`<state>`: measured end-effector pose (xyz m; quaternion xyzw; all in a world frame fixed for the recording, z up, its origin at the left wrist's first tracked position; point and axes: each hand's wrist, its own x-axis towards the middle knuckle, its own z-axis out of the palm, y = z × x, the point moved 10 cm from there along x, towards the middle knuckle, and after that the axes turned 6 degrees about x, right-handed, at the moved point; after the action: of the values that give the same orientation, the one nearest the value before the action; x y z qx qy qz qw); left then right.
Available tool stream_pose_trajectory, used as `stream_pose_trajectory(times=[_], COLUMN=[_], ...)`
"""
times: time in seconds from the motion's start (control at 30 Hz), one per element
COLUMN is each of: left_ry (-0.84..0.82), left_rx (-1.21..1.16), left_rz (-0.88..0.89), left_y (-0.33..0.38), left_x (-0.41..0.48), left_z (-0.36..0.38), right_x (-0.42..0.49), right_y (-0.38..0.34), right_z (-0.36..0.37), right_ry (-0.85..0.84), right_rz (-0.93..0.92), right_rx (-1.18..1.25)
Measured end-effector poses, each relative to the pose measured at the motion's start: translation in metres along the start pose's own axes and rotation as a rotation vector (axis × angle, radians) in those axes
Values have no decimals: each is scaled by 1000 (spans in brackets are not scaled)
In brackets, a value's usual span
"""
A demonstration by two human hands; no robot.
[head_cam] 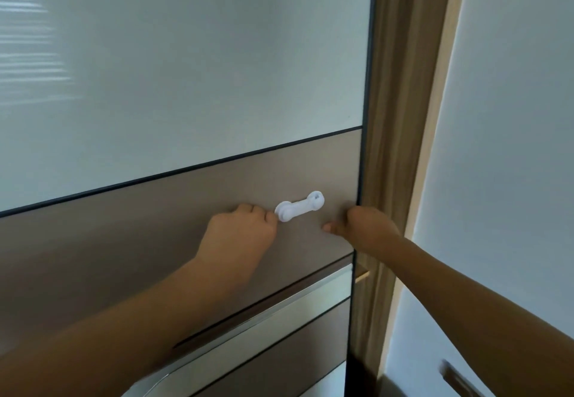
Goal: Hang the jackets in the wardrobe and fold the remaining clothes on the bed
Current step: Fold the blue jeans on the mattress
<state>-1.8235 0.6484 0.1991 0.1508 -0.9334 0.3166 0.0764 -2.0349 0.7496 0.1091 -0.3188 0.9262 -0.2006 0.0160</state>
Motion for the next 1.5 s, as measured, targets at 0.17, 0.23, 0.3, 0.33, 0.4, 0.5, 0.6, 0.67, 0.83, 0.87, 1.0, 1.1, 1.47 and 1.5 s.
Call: stream_pose_trajectory(times=[0.17,0.23,0.3,0.33,0.4,0.5,0.6,0.67,0.83,0.87,1.0,1.1,1.47,1.5], left_ry=[33,42,57,65,73,76,88,94,122,124,130,142,209,221], left_rx=[-34,-37,-31,-30,-34,-35,-30,-37,-38,-47,-51,-42,-63,-83], left_rz=[41,53,56,57,66,84,89,99,120,126,141,161,203,207], left_y=[26,34,40,43,48,56,61,66,77,79,86,91,100,100], left_x=[26,34,41,44,49,55,60,64,75,78,86,90,97,97], left_z=[-9,-11,-14,-15,-18,-20,-23,-24,-28,-28,-30,-32,-36,-36], right_x=[11,14,17,18,19,20,23,24,26,26,26,25,21,19], right_y=[32,41,48,50,54,62,69,74,87,89,95,101,116,113], right_z=[-12,-16,-20,-21,-23,-27,-30,-31,-36,-37,-40,-40,-43,-46], right_ry=[-31,-41,-47,-47,-48,-47,-42,-41,-37,-39,-37,-24,15,17], right_rz=[66,83,106,111,113,115,121,130,165,174,204,218,271,263], right_rx=[26,38,53,52,45,43,47,52,82,92,125,157,174,131])
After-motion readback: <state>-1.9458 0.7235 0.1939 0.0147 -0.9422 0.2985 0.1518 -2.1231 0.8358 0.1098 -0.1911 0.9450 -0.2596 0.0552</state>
